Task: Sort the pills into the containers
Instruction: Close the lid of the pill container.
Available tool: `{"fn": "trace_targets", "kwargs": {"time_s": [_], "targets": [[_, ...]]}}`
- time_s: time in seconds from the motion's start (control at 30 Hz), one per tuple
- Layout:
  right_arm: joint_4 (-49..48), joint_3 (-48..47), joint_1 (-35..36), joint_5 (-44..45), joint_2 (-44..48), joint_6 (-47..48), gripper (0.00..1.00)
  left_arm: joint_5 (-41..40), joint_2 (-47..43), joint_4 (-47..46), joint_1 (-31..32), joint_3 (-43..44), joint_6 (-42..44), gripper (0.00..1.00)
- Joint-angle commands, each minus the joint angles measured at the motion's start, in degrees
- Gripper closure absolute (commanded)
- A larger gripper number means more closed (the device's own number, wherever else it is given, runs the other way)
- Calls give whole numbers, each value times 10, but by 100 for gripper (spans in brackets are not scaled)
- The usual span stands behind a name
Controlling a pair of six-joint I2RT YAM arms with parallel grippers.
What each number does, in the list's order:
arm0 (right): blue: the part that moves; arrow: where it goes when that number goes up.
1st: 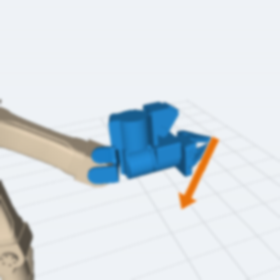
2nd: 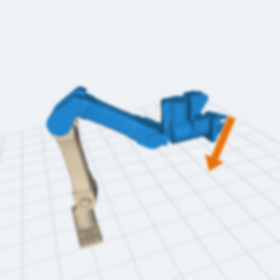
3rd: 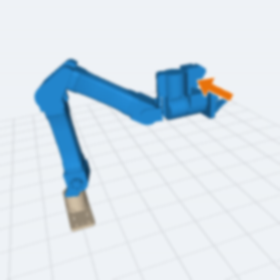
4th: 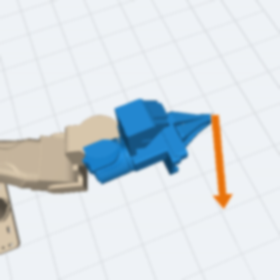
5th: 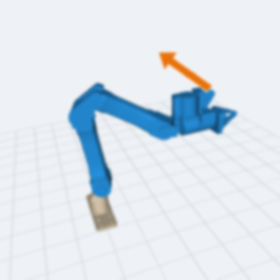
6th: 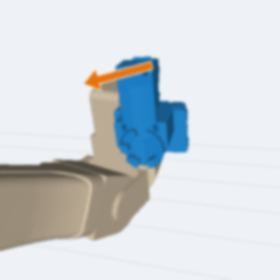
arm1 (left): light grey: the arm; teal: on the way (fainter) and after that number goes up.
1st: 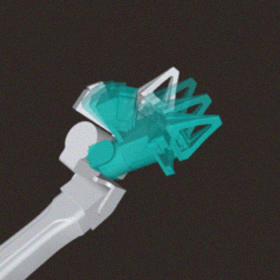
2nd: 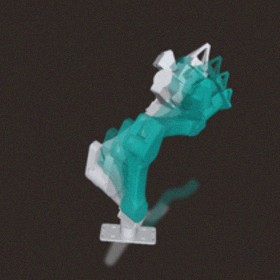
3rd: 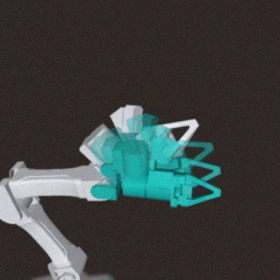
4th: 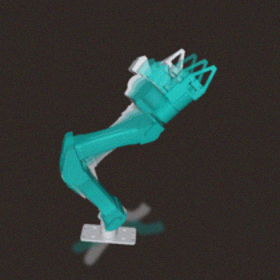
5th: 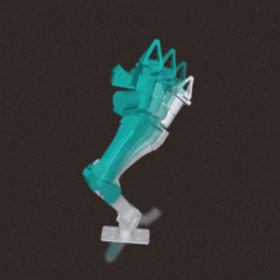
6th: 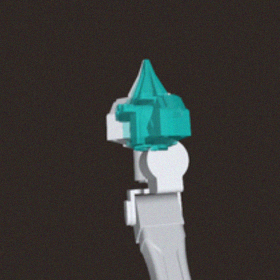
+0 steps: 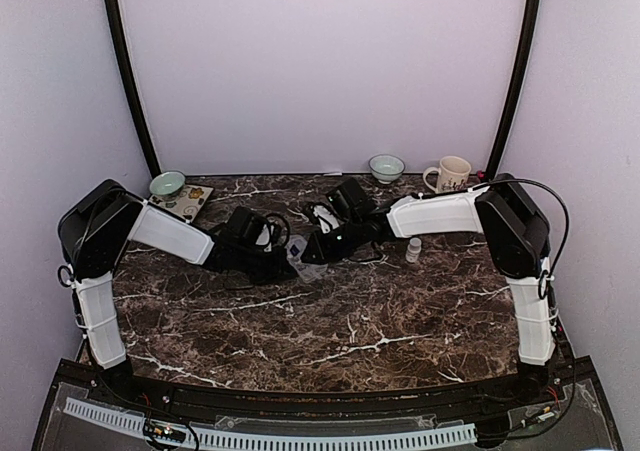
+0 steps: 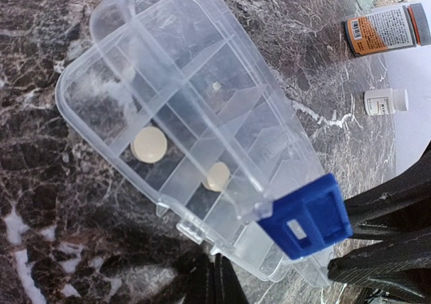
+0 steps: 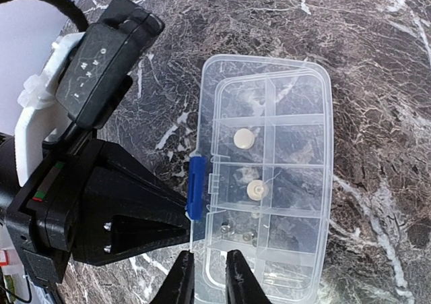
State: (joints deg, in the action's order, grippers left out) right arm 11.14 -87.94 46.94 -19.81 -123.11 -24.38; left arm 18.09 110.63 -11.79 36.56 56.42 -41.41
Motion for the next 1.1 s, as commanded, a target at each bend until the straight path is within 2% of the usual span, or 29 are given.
{"fn": "trace_targets", "kwargs": {"time_s": [0.0, 0.47, 0.53, 0.7, 0.9, 1.07], "targets": [[6, -1, 5, 7, -9, 2, 83, -16, -22, 24, 1, -25, -3, 100], [27, -15, 7, 18, -47, 9, 82, -50, -111, 64, 1, -71, -6, 99], [31, -17, 9, 23, -48, 12, 82, -62, -126, 70, 1, -71, -9, 90], [41, -19, 12, 36, -50, 15, 81, -74, -133, 80, 1, -41, -17, 58], [49, -22, 13, 42, -51, 17, 81, -74, -106, 93, 1, 19, -14, 40], [50, -20, 12, 43, -47, 15, 81, -79, -71, 143, 0, 71, -4, 39]]}}
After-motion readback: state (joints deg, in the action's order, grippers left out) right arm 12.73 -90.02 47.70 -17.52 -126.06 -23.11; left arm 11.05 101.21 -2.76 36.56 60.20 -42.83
